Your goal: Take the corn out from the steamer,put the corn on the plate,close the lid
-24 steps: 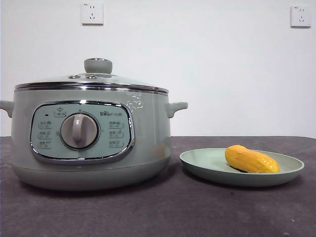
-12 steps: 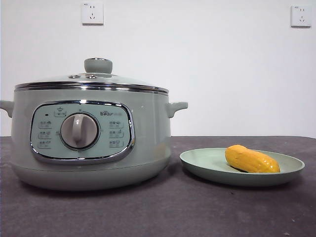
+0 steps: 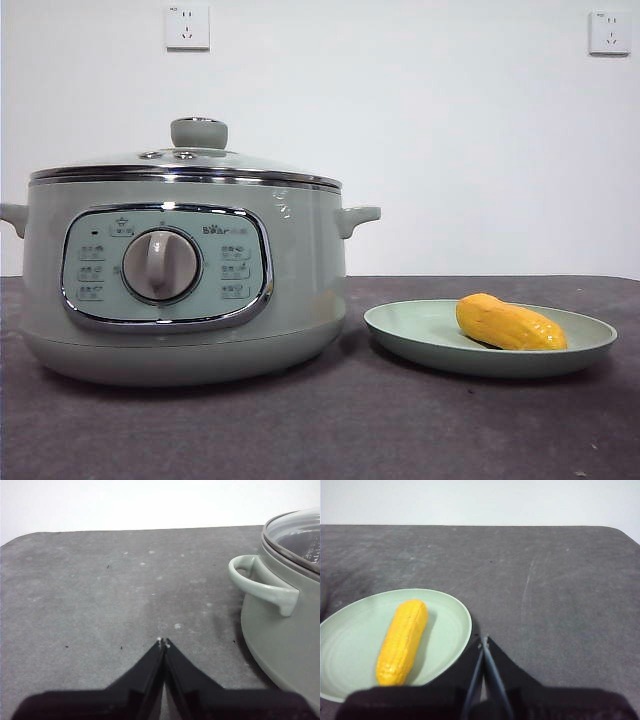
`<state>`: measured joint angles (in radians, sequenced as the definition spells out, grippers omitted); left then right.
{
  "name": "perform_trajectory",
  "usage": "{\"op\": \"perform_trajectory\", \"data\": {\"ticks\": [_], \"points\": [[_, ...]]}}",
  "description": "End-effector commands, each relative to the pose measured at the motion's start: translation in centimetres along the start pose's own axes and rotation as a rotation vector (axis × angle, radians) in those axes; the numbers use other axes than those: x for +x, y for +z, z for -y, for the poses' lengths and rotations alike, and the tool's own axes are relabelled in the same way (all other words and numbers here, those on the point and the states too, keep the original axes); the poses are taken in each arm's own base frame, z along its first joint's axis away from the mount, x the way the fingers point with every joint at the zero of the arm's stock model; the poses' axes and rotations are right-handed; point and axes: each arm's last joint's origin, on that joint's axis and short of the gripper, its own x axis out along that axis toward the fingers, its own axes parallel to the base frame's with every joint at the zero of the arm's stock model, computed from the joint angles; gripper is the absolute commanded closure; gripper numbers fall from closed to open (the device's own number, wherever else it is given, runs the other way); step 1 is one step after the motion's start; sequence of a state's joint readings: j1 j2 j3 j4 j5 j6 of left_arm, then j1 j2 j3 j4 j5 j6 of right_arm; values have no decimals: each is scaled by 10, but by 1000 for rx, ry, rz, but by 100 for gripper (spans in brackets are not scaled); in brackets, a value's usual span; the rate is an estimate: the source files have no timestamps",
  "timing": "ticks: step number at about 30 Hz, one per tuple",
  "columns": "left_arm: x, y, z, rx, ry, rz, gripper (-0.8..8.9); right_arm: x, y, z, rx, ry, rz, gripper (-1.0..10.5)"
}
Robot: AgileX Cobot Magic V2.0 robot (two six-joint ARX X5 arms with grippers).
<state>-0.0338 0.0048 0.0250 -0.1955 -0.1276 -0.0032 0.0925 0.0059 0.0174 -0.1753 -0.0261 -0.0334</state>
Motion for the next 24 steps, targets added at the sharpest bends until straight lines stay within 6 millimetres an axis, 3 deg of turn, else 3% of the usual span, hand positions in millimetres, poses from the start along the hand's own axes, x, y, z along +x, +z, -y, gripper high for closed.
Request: {"op": "perform_trajectory", "data": {"ticks": [1,24], "points": [[1,-4,0,4,2,-8,817,1,-4,0,19,3,-12,946],[1,-4,0,4,2,-8,817,1,-4,0,22,-2,-16,945]]}}
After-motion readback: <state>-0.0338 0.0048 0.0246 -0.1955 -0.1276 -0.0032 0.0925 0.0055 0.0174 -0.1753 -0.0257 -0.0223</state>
